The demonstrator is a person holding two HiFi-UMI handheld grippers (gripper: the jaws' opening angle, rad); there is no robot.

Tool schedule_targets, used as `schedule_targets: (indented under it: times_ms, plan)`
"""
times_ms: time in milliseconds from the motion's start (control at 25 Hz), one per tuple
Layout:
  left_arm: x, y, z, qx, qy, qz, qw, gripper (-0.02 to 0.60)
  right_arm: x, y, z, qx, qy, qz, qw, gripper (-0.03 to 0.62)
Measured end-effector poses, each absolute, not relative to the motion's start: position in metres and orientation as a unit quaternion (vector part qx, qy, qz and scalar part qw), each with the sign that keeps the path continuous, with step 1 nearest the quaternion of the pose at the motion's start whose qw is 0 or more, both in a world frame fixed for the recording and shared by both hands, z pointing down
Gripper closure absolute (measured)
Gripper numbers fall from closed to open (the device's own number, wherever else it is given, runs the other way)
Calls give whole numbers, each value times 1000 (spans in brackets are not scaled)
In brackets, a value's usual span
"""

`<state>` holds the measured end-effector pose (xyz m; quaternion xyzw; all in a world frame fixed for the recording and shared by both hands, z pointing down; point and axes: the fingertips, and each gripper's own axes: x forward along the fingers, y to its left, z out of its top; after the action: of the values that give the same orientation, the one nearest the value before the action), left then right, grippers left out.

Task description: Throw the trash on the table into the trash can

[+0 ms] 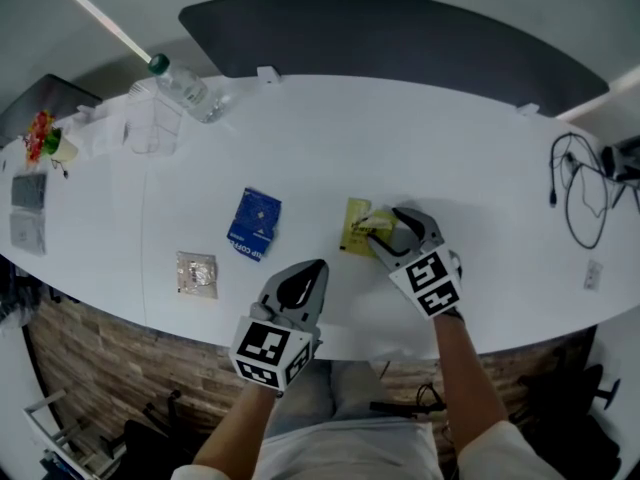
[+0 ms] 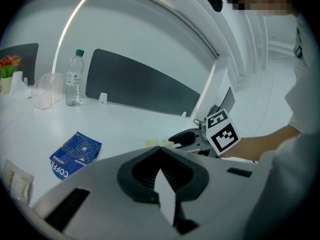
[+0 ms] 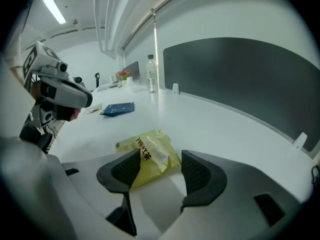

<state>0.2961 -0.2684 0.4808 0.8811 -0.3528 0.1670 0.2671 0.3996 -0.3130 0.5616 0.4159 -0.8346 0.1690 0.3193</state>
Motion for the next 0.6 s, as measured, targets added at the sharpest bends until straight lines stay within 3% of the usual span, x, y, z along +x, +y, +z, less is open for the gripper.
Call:
schedule_targets:
  times_ms: [80, 200, 360, 600]
  plan:
    - [295, -269, 481, 880, -354, 166, 268, 580, 399, -312, 562, 416, -833, 157, 330, 362]
    - [294, -271, 481, 880, -356, 165, 269, 580, 401, -312, 559, 422, -831, 144, 333, 509]
    - [291, -272, 479, 877, -360, 158, 276, 581, 401, -305, 559, 416, -832, 156, 331, 549]
    - [289, -273, 473, 877, -361, 155, 275, 580, 405, -299, 552, 421, -833, 177, 312, 554]
